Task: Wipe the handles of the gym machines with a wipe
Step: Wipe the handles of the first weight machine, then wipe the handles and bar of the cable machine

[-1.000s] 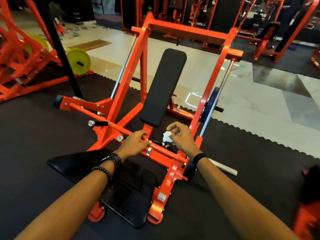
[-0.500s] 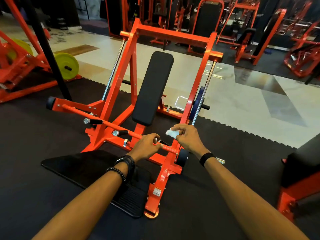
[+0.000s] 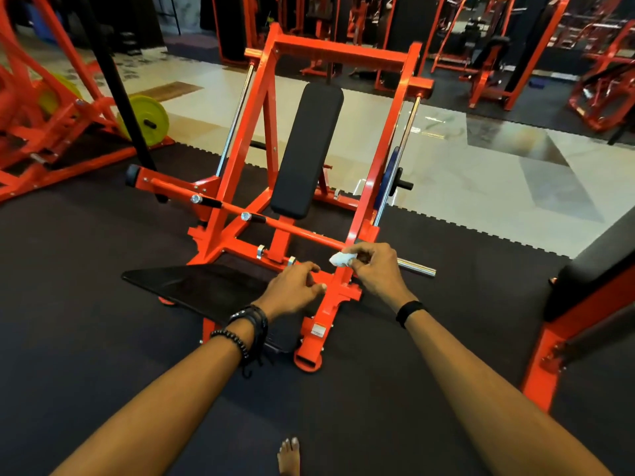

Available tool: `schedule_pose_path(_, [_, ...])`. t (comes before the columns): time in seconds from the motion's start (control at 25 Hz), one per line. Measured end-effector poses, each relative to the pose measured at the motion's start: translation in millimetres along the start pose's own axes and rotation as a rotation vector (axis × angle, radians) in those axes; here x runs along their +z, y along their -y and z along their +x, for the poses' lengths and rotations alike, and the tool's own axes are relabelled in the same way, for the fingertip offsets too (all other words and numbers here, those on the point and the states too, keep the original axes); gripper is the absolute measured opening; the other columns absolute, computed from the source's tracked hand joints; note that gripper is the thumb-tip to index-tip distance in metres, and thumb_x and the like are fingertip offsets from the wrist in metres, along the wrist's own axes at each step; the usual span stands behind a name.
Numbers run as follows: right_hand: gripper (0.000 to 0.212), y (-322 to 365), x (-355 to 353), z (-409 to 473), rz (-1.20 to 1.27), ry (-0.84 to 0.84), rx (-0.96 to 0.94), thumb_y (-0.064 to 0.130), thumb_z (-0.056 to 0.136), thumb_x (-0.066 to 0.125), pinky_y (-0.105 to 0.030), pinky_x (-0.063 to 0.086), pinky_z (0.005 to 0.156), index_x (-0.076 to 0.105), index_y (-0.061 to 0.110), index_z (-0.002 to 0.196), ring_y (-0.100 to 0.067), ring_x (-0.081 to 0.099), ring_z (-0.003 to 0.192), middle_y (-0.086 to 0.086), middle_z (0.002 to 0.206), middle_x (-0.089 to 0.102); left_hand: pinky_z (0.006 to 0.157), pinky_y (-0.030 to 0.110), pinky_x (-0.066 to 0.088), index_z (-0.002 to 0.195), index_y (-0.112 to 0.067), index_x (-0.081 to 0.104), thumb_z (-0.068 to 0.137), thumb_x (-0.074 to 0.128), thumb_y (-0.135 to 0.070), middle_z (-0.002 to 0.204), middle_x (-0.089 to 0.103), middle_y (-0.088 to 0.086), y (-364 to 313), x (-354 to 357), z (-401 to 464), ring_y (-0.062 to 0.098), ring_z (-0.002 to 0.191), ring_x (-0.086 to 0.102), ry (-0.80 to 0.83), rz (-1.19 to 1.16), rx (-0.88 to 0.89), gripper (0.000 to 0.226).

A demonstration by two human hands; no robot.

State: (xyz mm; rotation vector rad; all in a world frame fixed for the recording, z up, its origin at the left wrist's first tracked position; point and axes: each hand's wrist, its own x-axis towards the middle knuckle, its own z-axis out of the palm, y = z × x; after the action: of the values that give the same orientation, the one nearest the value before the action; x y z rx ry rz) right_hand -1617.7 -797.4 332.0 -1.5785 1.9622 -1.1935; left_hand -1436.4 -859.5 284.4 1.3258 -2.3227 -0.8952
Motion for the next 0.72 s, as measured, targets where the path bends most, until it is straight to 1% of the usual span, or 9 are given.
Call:
schedule_pose_path(0.08, [0.014, 7.8, -6.1, -15.6, -0.008, -0.014, 0.010, 0.003, 0.083, 0.073, -0.001, 0.043, 0.063, 0.076, 0.006, 0.097, -0.002, 0.060, 0.070, 0.005, 0.085, 0.067, 0.093, 0.043, 0.051, 0.127, -0.018, 0.061, 0.087, 0.069, -0.038, 0.107, 0.068, 0.001, -0.4, -11.8, -12.6, 0.023, 0.102, 0.064, -0.026, 0.007, -0.002, 0.046])
schedule_pose_path(0.2, [0.010, 19.2, -16.0, -37.2, -0.025, -0.071, 0.024, 0.011, 0.081, 0.077, -0.011, 0.045, 0.062, 0.075, 0.010, 0.092, 0.001, 0.057, 0.065, 0.003, 0.079, 0.067, 0.091, 0.045, 0.053, 0.123, -0.021, 0.063, 0.080, 0.067, -0.049, 0.103, 0.069, -0.002, 2.0, -32.1, -26.5, 0.021, 0.097, 0.066, -0.041, -0.004, 0.036, 0.051])
schedule_pose_path(0.28, [0.010, 25.5, -20.8, -48.7, -0.018, -0.091, 0.031, 0.013, 0.080, 0.079, -0.015, 0.048, 0.065, 0.074, 0.012, 0.089, 0.000, 0.059, 0.067, 0.003, 0.081, 0.068, 0.091, 0.044, 0.054, 0.124, -0.018, 0.063, 0.084, 0.070, -0.045, 0.105, 0.070, 0.000, 2.6, -46.4, -32.1, 0.020, 0.096, 0.066, -0.062, 0.004, 0.060, 0.049])
schedule_pose_path(0.4, [0.013, 44.1, -21.9, -70.0, 0.028, -0.145, 0.043, 0.016, 0.079, 0.081, -0.020, 0.053, 0.068, 0.070, 0.017, 0.085, -0.003, 0.061, 0.071, 0.002, 0.083, 0.069, 0.093, 0.043, 0.054, 0.126, -0.016, 0.062, 0.087, 0.072, -0.038, 0.108, 0.070, 0.004, 9.0, -65.4, -51.0, 0.021, 0.100, 0.066, -0.083, 0.001, 0.099, 0.046])
schedule_pose_path(0.48, [0.014, 60.8, -10.7, -88.4, 0.050, -0.164, 0.053, 0.018, 0.078, 0.082, -0.023, 0.055, 0.069, 0.070, 0.014, 0.084, -0.006, 0.063, 0.073, 0.000, 0.084, 0.070, 0.093, 0.041, 0.053, 0.127, -0.016, 0.062, 0.088, 0.072, -0.037, 0.109, 0.070, 0.004, 17.7, -72.8, -73.7, 0.020, 0.100, 0.065, -0.063, 0.010, 0.117, 0.045])
schedule_pose_path(0.56, [0.015, 74.0, 8.2, -110.5, 0.074, -0.153, 0.069, 0.019, 0.078, 0.081, -0.020, 0.054, 0.070, 0.071, 0.012, 0.085, -0.008, 0.065, 0.076, -0.001, 0.085, 0.071, 0.092, 0.041, 0.054, 0.126, -0.017, 0.062, 0.088, 0.071, -0.037, 0.107, 0.069, 0.003, 32.3, -76.0, -97.8, 0.019, 0.097, 0.065, -0.038, 0.006, 0.129, 0.044])
schedule_pose_path(0.64, [0.013, 84.3, 26.3, -135.5, 0.068, -0.133, 0.060, 0.019, 0.078, 0.081, -0.012, 0.049, 0.068, 0.070, 0.012, 0.082, -0.006, 0.064, 0.077, 0.002, 0.084, 0.070, 0.091, 0.043, 0.054, 0.125, -0.019, 0.062, 0.087, 0.071, -0.037, 0.102, 0.068, -0.002, 47.4, -77.1, -119.3, 0.018, 0.095, 0.065, -0.024, 0.007, 0.119, 0.043])
schedule_pose_path(0.72, [0.013, 91.8, 35.4, -158.9, 0.044, -0.126, 0.055, 0.017, 0.078, 0.081, -0.011, 0.048, 0.066, 0.070, 0.012, 0.080, -0.006, 0.064, 0.077, 0.002, 0.084, 0.070, 0.092, 0.045, 0.053, 0.126, -0.019, 0.062, 0.087, 0.070, -0.038, 0.100, 0.067, -0.005, 55.6, -75.6, -139.2, 0.018, 0.096, 0.064, 0.009, 0.018, 0.112, 0.044])
